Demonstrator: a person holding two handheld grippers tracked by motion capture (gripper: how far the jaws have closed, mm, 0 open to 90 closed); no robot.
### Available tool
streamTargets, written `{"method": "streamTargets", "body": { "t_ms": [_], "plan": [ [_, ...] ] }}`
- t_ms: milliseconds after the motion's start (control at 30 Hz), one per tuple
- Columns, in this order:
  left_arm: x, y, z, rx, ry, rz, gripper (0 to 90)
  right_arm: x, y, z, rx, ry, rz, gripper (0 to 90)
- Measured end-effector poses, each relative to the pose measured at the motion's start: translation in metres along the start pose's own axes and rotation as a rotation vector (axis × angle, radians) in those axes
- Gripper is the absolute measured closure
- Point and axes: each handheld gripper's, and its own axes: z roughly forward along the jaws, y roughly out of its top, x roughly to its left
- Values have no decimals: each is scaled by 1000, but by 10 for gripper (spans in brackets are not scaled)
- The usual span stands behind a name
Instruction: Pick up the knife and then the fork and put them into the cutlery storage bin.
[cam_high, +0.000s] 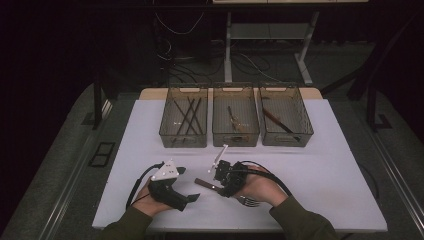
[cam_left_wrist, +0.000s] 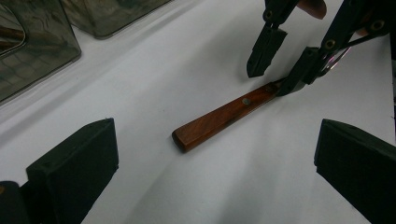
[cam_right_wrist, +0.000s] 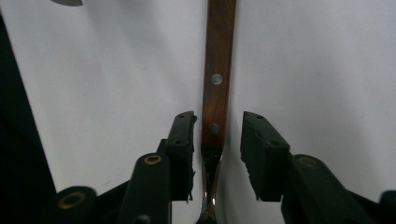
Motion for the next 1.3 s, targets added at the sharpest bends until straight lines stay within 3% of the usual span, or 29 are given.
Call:
{"method": "streamTargets", "body": {
  "t_ms": [400, 533, 767, 1033, 1300],
  "plan": [
    [1, 0, 0, -2, -8, 5, 0, 5, 15, 10, 112, -34, -66, 711],
    [0, 0, 0, -5, -6, 7, 0, 6, 17, 11, 129, -47, -64, 754],
    [0, 0, 0, -5, -6, 1, 0, 5, 16, 10, 123, -52, -54, 773],
    [0, 0, 0, -6, -6, -2, 0, -2, 5, 4, 75, -16, -29, 773],
    [0, 0, 0, -8, -5, -5, 0, -18, -18, -13, -28, 6, 41, 774]
  ]
}}
